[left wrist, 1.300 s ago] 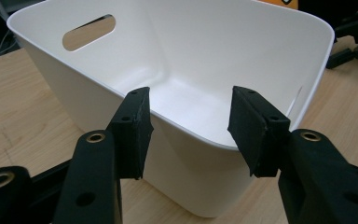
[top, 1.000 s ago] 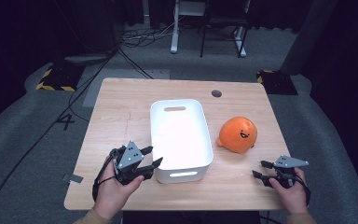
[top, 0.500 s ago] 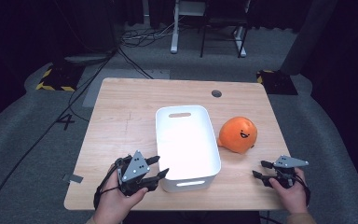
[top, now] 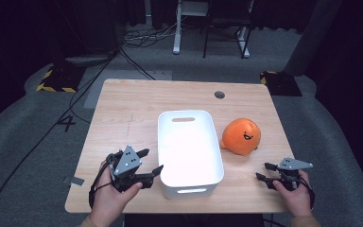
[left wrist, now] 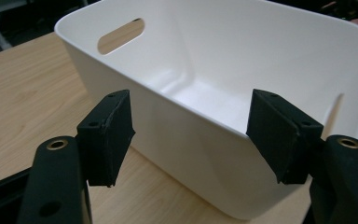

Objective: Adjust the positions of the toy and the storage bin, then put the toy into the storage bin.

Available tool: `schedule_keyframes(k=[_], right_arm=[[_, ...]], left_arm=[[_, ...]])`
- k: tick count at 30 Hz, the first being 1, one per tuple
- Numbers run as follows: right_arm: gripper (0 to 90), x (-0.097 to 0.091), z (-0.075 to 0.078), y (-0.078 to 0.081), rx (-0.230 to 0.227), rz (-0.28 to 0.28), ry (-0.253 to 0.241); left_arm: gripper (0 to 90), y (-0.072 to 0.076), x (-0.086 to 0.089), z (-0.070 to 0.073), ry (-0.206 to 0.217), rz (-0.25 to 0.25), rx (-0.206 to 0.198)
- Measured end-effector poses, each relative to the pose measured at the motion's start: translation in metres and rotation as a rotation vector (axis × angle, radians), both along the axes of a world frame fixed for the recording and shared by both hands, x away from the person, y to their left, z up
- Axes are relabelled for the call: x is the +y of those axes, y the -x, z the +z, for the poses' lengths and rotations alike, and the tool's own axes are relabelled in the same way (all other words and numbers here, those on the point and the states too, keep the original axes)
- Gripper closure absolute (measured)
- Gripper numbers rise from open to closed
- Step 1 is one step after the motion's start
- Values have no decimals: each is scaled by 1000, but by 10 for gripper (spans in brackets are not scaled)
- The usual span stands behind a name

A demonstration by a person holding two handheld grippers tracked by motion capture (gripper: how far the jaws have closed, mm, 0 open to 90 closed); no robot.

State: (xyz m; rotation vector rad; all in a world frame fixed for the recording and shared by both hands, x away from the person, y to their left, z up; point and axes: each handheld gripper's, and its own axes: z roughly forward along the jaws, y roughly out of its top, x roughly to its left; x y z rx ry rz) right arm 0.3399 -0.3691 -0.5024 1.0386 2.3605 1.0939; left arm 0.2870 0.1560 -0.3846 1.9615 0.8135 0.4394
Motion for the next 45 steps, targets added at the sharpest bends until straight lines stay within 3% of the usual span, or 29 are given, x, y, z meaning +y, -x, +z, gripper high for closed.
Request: schedule_keyframes(k=[4,8,12,19,22,26,32,40,42,43,45], right_arm=[[378,0,0,0,0,0,0],[378,0,0,0,0,0,0],[378,0,0,0,0,0,0],[378,0,0,0,0,0,0],[378,0,0,0,0,0,-1],[378,0,0,0,-1,-1,-2],[378,0,0,0,-3,-2,-2],[373,-1,1,-2,7,-16,-1],[350,0,4,-4,18,-28,19],[350,2,13,-4,-21,-33,12],[348,3,25,-5,-39,-29,-25]], left_arm=[[299,-7,-3,-4,21,-14,21],[375,-8,-11,-7,28,-67,43],[374,-8,-19,-6,-38,-90,1],[424,-8,-23,-6,-16,-134,6],[418,-8,-25,-6,-22,-134,-1],[396,-5,-28,-7,-5,-127,25],[344,0,-31,-7,-2,-140,31],[312,2,-24,1,6,-119,-11],[308,3,-20,4,13,-107,-19],[307,4,-17,6,10,-101,-31],[304,6,-7,8,16,-82,-34]])
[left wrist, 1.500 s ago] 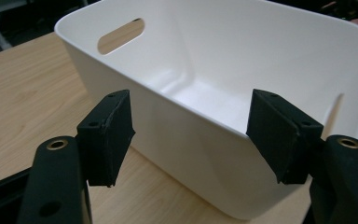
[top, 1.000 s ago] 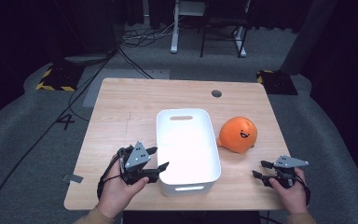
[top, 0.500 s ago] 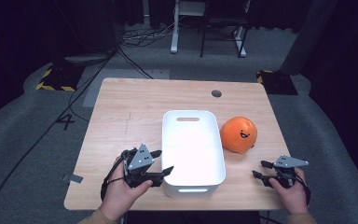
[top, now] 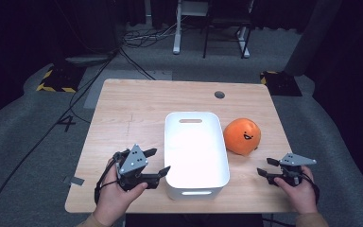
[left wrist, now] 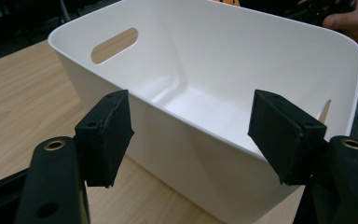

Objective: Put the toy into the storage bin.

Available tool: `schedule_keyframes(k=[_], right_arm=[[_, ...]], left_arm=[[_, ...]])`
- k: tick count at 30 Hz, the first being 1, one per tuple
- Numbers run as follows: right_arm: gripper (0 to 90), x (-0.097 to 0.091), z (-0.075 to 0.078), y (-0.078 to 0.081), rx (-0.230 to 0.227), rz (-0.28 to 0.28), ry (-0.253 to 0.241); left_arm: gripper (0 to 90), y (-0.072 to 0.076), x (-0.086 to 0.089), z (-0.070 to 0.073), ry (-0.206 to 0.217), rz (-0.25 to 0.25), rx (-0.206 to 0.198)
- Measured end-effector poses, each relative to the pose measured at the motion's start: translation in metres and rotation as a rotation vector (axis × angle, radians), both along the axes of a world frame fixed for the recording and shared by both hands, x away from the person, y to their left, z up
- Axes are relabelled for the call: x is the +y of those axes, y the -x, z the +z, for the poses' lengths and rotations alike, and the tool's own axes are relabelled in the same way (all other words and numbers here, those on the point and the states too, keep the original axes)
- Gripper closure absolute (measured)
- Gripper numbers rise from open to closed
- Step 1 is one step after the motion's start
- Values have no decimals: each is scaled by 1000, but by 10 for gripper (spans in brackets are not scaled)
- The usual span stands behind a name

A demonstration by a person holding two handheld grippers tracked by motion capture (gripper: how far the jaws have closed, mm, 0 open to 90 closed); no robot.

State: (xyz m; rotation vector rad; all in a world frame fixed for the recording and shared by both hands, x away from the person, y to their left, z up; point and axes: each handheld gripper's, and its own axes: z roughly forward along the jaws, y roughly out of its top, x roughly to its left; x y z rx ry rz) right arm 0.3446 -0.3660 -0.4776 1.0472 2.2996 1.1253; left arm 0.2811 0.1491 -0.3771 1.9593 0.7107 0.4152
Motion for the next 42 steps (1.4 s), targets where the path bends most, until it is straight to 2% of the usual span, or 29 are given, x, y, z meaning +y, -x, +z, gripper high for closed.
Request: schedule_keyframes(k=[1,2,3,4,5,7,8,9,11,12,16,17,22,24,28,29,36,39,42], right_arm=[[348,0,0,0,0,0,0],[345,1,11,-2,-15,5,-14],[345,1,11,-2,-15,5,-14],[349,3,21,-6,-29,-4,-26],[349,3,21,-6,-29,-4,-26],[366,5,29,-9,-30,-9,-37],[370,6,36,-13,-32,4,-43],[373,7,40,-14,-33,4,-53],[378,8,43,-16,-36,5,-59],[383,8,45,-18,-40,13,-61],[388,12,56,-26,-43,16,-83],[390,15,60,-29,-39,23,-94],[411,18,69,-40,-40,38,-119],[416,20,70,-42,-43,31,-124],[437,21,75,-51,-59,26,-129],[442,21,76,-57,-60,30,-142],[449,20,81,-77,-71,5,-202],[450,21,82,-84,-67,-5,-192],[451,23,84,-92,-84,-14,-183]], left_arm=[[304,0,0,0,0,0,0],[304,1,6,-1,11,16,7],[305,1,6,-1,11,16,7],[305,3,14,-3,5,36,16],[305,3,14,-3,5,36,16],[305,5,21,-6,-46,59,17],[310,7,27,-9,-77,89,21],[306,8,29,-10,-94,89,28],[305,9,31,-10,-86,89,31],[305,11,34,-11,-69,98,32],[299,12,38,-18,-76,100,43],[298,12,42,-23,-73,102,59],[299,14,56,-31,-51,135,83],[299,14,59,-34,-52,148,79],[302,16,68,-41,-46,176,108],[301,18,72,-44,-44,191,120],[300,20,84,-50,-32,228,130],[300,20,86,-51,-32,232,133],[300,20,87,-52,-27,234,138]])
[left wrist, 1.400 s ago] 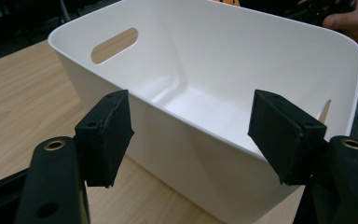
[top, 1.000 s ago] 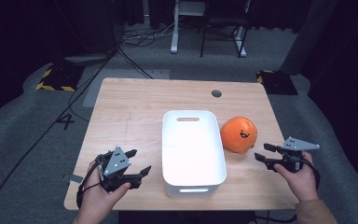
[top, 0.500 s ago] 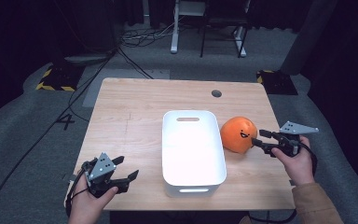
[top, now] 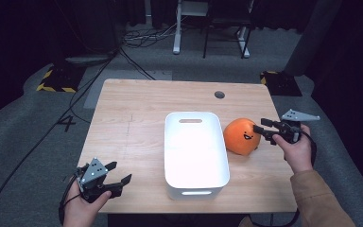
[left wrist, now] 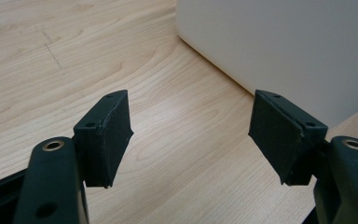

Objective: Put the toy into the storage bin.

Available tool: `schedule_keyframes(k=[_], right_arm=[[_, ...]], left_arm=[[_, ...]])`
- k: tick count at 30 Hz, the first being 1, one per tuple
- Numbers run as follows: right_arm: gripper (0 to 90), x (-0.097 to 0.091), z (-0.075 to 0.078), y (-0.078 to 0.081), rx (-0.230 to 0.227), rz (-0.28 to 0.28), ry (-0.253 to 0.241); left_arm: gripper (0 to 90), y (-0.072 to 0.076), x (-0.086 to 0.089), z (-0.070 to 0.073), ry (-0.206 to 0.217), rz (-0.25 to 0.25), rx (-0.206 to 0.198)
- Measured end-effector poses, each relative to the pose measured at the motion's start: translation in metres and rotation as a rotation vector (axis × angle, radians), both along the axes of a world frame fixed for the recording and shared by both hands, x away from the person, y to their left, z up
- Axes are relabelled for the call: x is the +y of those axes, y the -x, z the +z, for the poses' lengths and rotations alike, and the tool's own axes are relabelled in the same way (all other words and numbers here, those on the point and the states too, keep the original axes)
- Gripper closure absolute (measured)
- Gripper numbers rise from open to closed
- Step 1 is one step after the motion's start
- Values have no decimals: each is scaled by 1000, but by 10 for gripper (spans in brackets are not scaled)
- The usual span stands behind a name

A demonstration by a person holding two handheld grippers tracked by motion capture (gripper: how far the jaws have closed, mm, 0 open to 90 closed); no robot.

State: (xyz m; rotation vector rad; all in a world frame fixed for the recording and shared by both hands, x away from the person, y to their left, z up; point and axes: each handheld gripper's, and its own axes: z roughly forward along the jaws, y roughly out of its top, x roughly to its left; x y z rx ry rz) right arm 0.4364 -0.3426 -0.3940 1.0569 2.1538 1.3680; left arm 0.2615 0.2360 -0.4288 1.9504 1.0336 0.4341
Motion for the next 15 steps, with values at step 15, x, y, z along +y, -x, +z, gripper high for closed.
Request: schedule_keyframes(k=[15], right_arm=[[770,26,-2,-17,52,55,69]], left_arm=[[298,-5,3,-6,9,-1,16]])
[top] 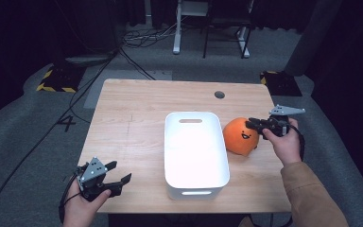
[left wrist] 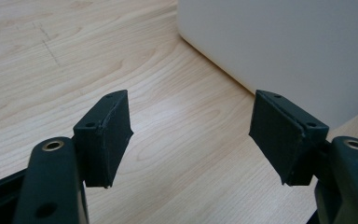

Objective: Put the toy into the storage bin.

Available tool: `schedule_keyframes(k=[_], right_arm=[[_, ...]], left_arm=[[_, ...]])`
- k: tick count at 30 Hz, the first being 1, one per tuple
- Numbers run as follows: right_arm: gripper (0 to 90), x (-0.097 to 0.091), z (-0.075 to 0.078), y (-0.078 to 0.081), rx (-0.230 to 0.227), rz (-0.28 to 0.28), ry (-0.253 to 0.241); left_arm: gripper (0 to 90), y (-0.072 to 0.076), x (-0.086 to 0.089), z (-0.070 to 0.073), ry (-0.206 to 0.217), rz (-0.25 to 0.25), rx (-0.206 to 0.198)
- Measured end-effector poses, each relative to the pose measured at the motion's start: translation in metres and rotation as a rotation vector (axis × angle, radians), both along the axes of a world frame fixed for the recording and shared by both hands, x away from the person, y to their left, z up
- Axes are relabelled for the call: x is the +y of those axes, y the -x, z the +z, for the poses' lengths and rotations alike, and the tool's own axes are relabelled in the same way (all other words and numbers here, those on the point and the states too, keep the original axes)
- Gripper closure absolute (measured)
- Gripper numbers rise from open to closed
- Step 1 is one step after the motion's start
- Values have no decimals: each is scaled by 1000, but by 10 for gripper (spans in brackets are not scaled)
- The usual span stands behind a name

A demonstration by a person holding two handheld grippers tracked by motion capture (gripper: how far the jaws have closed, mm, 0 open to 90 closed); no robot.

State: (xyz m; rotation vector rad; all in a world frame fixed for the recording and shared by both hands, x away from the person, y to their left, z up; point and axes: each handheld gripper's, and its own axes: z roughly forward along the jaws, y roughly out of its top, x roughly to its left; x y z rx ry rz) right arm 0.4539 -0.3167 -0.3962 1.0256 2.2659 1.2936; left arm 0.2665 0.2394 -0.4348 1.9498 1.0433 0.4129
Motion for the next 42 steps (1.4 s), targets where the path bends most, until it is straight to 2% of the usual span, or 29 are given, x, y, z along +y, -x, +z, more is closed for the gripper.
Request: schedule_keyframes(k=[3,5,8,11,13,17,19,21,31,35,42], right_arm=[[801,3,9,6,-26,17,50],[804,4,11,7,-29,12,41],[807,2,21,11,-56,27,59],[808,2,27,14,-64,31,51],[808,1,37,18,-80,47,39],[809,0,48,22,-101,64,19],[809,0,51,24,-105,64,15],[810,0,58,26,-122,71,7],[811,-3,82,34,-158,87,-1],[811,-4,93,38,-174,97,2],[811,-2,105,41,-181,106,17]], left_arm=[[300,-6,4,-8,-8,11,16],[300,-7,4,-10,-11,15,22],[302,-13,8,-22,-40,33,41],[307,-18,10,-29,-48,41,43],[311,-22,13,-36,-72,53,39],[310,-28,15,-48,-93,62,62],[309,-29,15,-49,-94,63,61],[307,-30,15,-54,-115,74,68],[294,-35,13,-63,-131,63,87],[288,-36,13,-67,-153,65,111],[276,-37,13,-68,-149,82,114]])
